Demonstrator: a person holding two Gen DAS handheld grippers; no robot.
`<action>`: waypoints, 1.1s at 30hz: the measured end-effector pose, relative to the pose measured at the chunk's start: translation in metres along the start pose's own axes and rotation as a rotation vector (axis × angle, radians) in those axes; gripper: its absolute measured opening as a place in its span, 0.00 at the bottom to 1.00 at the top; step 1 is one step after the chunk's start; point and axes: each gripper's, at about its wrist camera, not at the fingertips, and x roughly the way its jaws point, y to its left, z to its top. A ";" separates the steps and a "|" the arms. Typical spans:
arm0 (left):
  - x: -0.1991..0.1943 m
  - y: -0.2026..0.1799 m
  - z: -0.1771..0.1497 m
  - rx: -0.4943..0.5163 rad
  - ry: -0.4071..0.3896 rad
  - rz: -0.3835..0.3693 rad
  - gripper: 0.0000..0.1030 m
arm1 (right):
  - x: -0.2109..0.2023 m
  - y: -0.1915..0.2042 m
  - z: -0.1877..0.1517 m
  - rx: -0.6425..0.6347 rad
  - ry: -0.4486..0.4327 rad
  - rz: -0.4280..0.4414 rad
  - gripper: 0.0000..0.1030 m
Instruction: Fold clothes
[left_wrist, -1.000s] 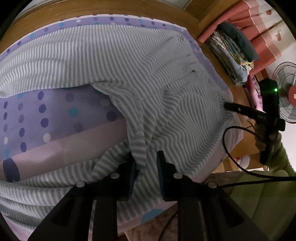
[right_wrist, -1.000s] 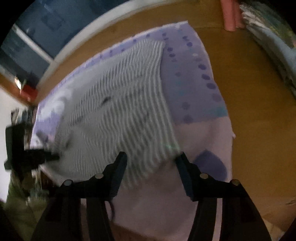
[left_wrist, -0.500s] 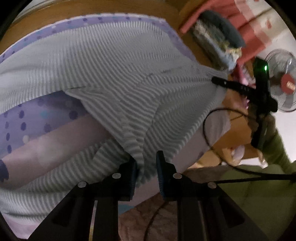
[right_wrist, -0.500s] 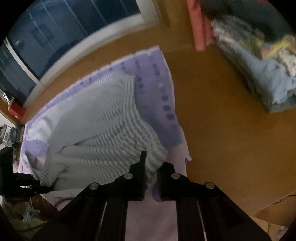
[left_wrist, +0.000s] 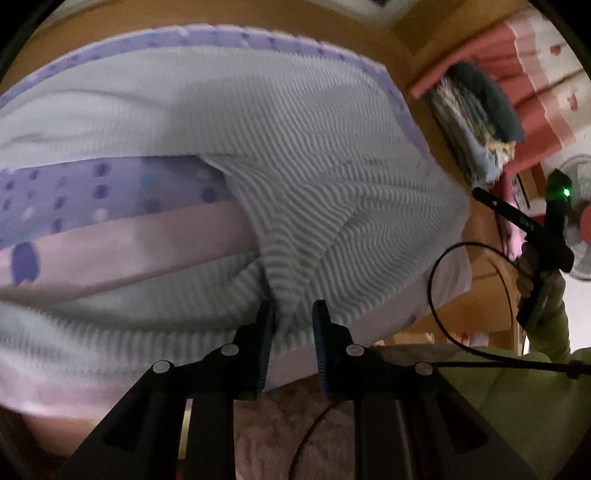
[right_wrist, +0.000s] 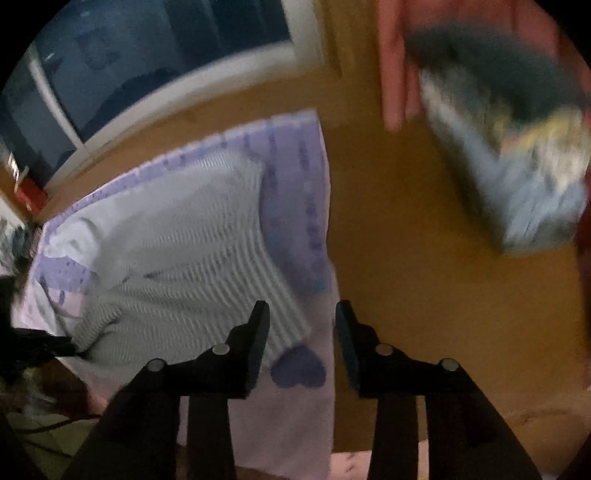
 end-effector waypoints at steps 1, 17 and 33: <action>-0.007 0.002 -0.003 -0.007 -0.016 0.014 0.24 | -0.003 0.010 0.004 -0.033 -0.026 0.006 0.36; -0.055 0.067 -0.043 -0.157 -0.187 0.110 0.30 | 0.073 0.206 -0.007 -0.207 0.099 0.378 0.37; -0.125 0.222 -0.087 -0.092 -0.180 0.165 0.30 | 0.080 0.393 -0.038 -0.131 0.089 0.277 0.42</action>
